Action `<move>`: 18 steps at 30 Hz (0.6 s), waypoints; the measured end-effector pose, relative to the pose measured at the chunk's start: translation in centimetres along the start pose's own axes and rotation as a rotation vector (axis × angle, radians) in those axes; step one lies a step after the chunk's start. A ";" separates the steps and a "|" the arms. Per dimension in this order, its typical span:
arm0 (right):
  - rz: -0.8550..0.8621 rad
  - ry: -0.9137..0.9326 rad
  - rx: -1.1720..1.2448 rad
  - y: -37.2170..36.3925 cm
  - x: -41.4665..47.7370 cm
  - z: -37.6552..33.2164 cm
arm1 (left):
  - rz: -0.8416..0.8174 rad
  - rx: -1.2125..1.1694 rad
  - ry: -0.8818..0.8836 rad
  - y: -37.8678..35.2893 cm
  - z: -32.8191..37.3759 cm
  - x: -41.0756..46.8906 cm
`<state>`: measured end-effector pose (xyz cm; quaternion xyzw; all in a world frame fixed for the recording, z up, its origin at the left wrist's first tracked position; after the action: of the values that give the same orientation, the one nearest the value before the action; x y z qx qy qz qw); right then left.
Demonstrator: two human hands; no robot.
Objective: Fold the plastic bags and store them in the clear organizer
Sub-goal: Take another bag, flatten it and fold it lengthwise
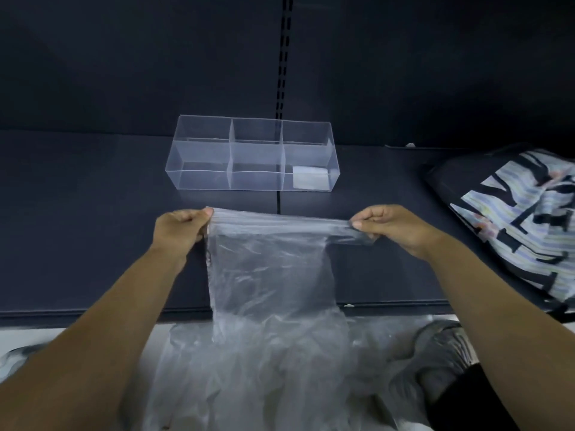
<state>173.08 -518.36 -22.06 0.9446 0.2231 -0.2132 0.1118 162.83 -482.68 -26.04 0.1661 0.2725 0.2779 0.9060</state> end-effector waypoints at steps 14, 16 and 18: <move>0.324 0.060 0.320 -2.9 -2.9 0.7 | 0.005 -0.024 0.193 -0.6 0.3 -0.5; 0.215 0.008 0.339 -5.1 -5.8 1.9 | -0.063 -0.081 0.253 -0.3 -1.2 -2.4; 0.167 -0.082 0.364 -7.0 -8.2 3.6 | -0.116 -0.156 0.303 0.0 -2.8 -4.7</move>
<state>161.88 -516.41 -22.31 0.9550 0.0972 -0.2781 -0.0346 157.91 -485.03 -26.34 0.0355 0.3929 0.2674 0.8791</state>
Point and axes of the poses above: each hand's wrist, its own x-axis towards the middle knuckle, its own y-axis out of the back of the hand, z = x × y, the point moved 2 cm from there along x, towards the middle knuckle, and after that the axes turned 15 degrees about x, right-handed, at the moved point
